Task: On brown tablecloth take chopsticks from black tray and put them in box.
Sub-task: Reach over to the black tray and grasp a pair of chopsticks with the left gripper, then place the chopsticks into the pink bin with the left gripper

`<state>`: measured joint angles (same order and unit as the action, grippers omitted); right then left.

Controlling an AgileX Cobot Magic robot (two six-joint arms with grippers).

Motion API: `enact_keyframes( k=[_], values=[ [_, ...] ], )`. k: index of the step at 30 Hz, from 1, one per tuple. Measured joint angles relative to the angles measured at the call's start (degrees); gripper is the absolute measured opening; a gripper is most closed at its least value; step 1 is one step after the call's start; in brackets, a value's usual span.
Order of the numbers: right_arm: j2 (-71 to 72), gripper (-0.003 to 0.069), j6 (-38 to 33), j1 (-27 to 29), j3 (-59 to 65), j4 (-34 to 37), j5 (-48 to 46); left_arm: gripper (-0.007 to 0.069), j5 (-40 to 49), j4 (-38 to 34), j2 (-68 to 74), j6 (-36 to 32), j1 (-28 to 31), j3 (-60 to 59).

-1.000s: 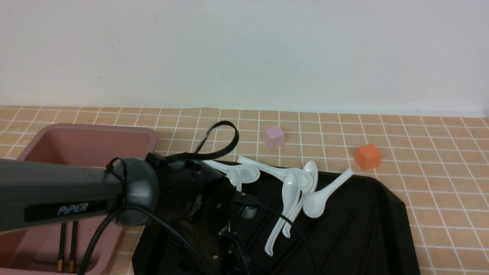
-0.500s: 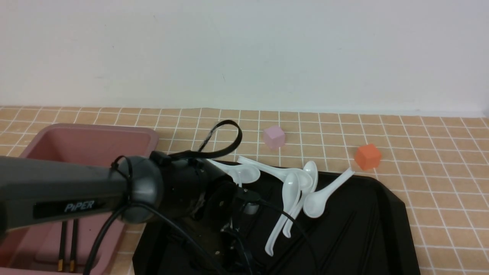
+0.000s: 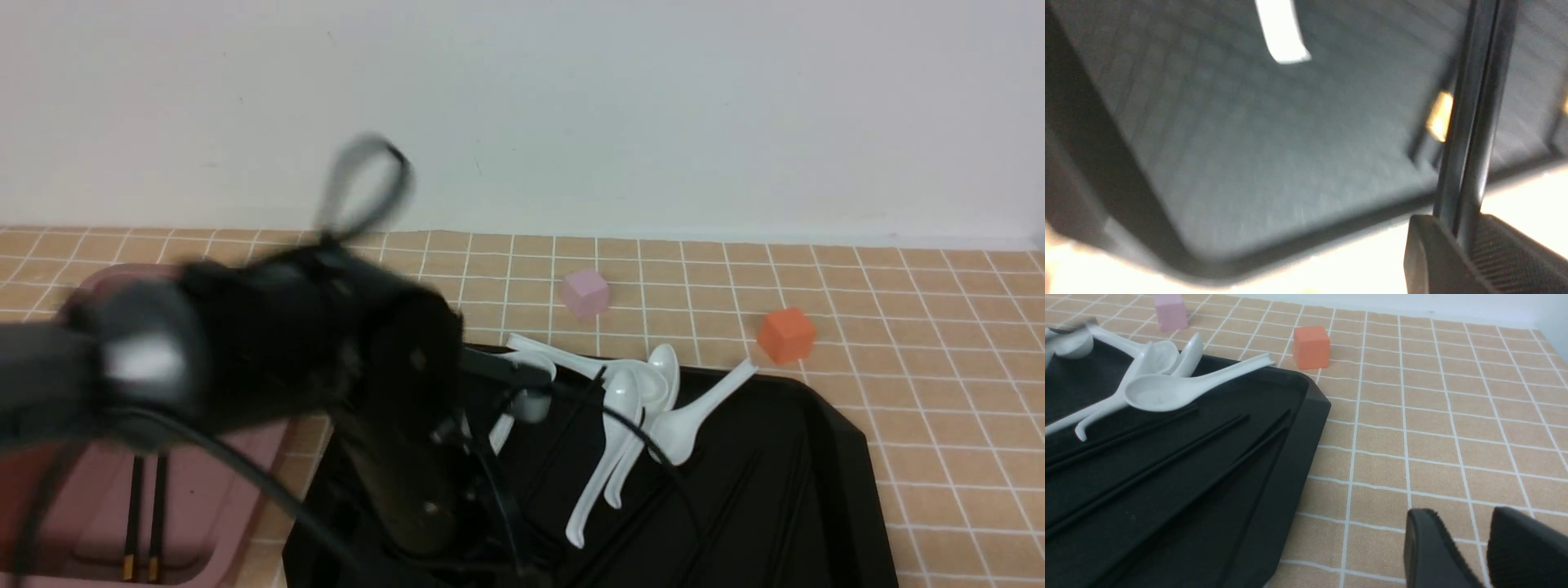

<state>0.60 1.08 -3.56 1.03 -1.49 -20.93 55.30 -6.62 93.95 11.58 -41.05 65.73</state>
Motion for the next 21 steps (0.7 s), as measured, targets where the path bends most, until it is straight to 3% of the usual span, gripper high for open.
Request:
enact_keyframes(
  k=[6,10,15,21],
  values=[
    [0.0,0.0239,0.0,0.0,0.0,0.0,0.0,0.0109,10.0,3.0,-5.1,-1.2,0.0,4.2],
    [0.0,0.0239,0.0,0.0,0.0,0.0,0.0,0.0109,12.8,9.9,-7.4,2.7,1.4,4.4],
    [0.0,0.0239,0.0,0.0,0.0,0.0,0.0,0.0109,14.3,15.2,-8.7,6.0,13.1,4.4],
    [0.0,0.0239,0.0,0.0,0.0,0.0,0.0,0.0109,6.0,9.2,-7.8,6.4,32.5,4.4]
  ],
)
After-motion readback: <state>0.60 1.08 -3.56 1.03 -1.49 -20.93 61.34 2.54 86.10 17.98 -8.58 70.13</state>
